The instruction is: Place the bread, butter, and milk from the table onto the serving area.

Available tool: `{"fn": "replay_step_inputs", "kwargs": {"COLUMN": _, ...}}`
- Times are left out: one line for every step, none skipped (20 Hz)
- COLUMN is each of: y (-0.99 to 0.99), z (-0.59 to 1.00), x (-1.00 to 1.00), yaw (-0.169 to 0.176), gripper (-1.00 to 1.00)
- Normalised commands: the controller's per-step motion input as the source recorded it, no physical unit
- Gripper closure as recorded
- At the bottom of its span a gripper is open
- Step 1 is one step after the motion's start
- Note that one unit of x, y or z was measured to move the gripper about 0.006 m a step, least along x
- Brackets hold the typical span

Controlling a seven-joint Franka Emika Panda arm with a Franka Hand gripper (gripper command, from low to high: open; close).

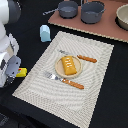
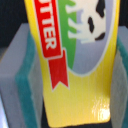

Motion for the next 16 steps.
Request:
{"fn": "replay_step_inputs", "kwargs": {"y": 0.18, "z": 1.0, "x": 0.0, "yaw": 0.02, "gripper": 1.0}}
{"fn": "replay_step_inputs", "kwargs": {"y": 0.19, "z": 1.0, "x": -0.17, "yaw": 0.024, "gripper": 1.0}}
{"fn": "replay_step_inputs", "kwargs": {"y": 0.24, "z": 1.0, "x": -0.27, "yaw": 0.039, "gripper": 1.0}}
{"fn": "replay_step_inputs", "kwargs": {"y": 0.27, "z": 1.0, "x": -0.32, "yaw": 0.042, "gripper": 1.0}}
{"fn": "replay_step_inputs", "kwargs": {"y": 0.26, "z": 1.0, "x": -0.35, "yaw": 0.041, "gripper": 1.0}}
{"fn": "replay_step_inputs", "kwargs": {"y": 0.24, "z": 1.0, "x": -0.37, "yaw": 0.041, "gripper": 1.0}}
{"fn": "replay_step_inputs", "kwargs": {"y": 0.14, "z": 1.0, "x": -0.2, "yaw": 0.032, "gripper": 1.0}}
{"fn": "replay_step_inputs", "kwargs": {"y": 0.0, "z": 1.0, "x": 0.0, "yaw": 0.012, "gripper": 1.0}}
{"fn": "replay_step_inputs", "kwargs": {"y": -0.04, "z": 1.0, "x": 0.44, "yaw": 0.0, "gripper": 1.0}}
{"fn": "replay_step_inputs", "kwargs": {"y": -0.07, "z": 1.0, "x": 0.63, "yaw": 0.0, "gripper": 1.0}}
{"fn": "replay_step_inputs", "kwargs": {"y": -0.09, "z": 1.0, "x": 0.73, "yaw": 0.0, "gripper": 1.0}}
{"fn": "replay_step_inputs", "kwargs": {"y": -0.08, "z": 1.0, "x": 0.86, "yaw": 0.0, "gripper": 1.0}}
{"fn": "replay_step_inputs", "kwargs": {"y": -0.08, "z": 1.0, "x": 0.93, "yaw": 0.0, "gripper": 1.0}}
{"fn": "replay_step_inputs", "kwargs": {"y": -0.09, "z": 1.0, "x": 0.97, "yaw": 0.0, "gripper": 1.0}}
{"fn": "replay_step_inputs", "kwargs": {"y": -0.05, "z": 1.0, "x": 1.0, "yaw": 0.0, "gripper": 1.0}}
{"fn": "replay_step_inputs", "kwargs": {"y": -0.06, "z": 1.0, "x": 1.0, "yaw": 0.0, "gripper": 1.0}}
